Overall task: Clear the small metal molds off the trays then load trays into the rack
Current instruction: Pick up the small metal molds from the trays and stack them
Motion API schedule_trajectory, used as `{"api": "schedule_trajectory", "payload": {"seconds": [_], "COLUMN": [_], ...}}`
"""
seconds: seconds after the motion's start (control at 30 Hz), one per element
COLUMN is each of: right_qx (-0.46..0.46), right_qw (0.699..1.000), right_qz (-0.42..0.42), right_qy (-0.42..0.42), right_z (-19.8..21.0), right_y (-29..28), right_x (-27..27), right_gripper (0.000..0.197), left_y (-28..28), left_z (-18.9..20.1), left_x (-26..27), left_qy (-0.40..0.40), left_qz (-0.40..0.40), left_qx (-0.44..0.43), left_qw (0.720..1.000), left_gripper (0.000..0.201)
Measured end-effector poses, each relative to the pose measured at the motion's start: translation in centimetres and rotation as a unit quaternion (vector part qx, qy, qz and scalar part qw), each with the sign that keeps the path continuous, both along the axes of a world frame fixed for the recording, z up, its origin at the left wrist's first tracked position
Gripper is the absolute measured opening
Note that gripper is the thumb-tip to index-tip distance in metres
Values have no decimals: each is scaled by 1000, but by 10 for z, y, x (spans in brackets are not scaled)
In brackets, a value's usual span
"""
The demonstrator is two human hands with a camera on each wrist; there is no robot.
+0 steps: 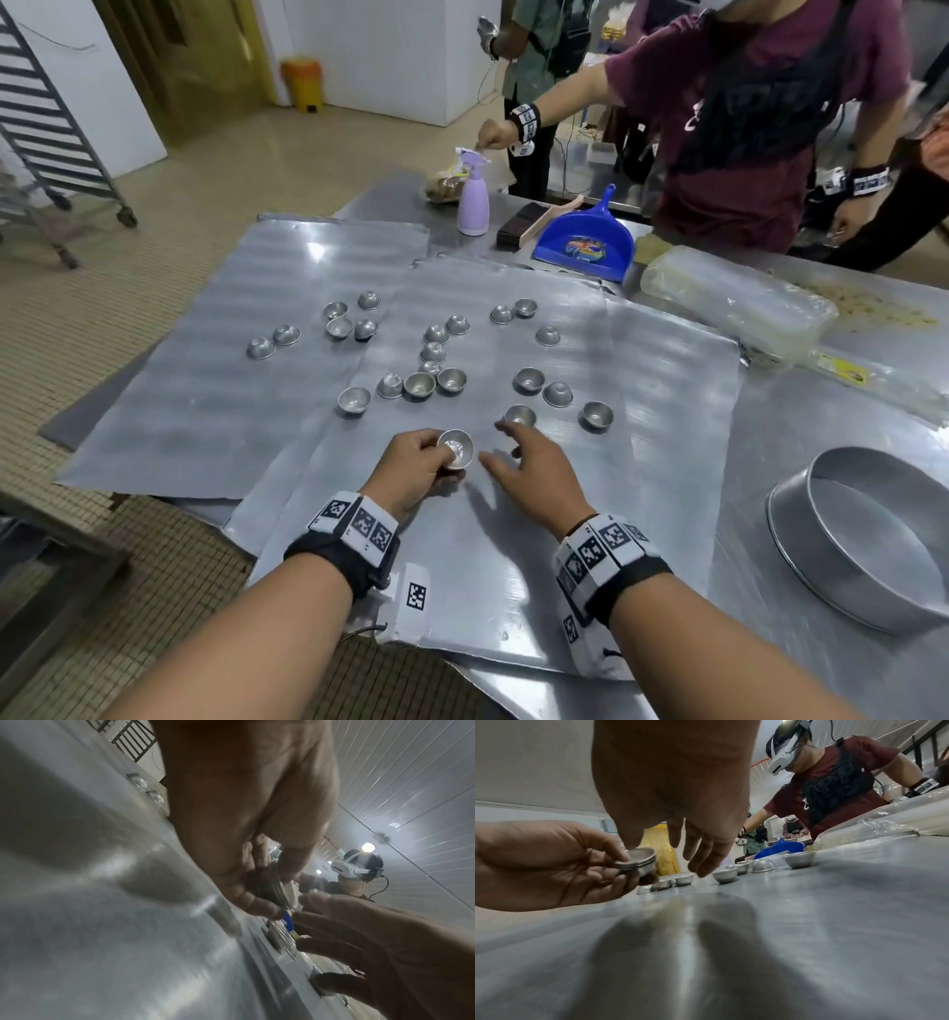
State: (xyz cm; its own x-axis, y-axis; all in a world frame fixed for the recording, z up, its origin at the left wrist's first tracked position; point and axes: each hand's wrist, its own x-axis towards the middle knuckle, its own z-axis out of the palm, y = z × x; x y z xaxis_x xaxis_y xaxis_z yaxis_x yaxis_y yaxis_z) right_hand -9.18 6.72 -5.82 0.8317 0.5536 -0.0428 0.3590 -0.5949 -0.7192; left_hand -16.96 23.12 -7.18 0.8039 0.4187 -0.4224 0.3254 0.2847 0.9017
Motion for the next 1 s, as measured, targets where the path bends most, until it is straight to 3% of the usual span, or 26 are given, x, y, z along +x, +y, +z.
{"api": "schedule_trajectory", "payload": {"seconds": [0.07, 0.17, 0.47, 0.7, 1.0], "right_qx": [-18, -59, -139, -154, -156], "right_qw": [999, 997, 990, 988, 987], "right_qz": [-33, -54, -3, -31, -41], "right_qy": [-8, -3, 15, 10, 8], "right_z": [-2, -9, -26, -29, -31], "right_y": [-3, -3, 15, 16, -4], "right_x": [15, 39, 74, 68, 41], "right_gripper": [41, 39, 66, 27, 29], "left_y": [5, 8, 8, 7, 4], "left_z": [-6, -13, -25, -27, -24], "left_x": [3, 4, 6, 5, 5], "left_qy": [8, 24, 23, 25, 18], "left_qz": [12, 9, -2, -1, -6], "left_qx": [41, 78, 106, 112, 127], "left_qw": [999, 997, 994, 993, 992], "left_gripper": [19, 18, 17, 14, 14]}}
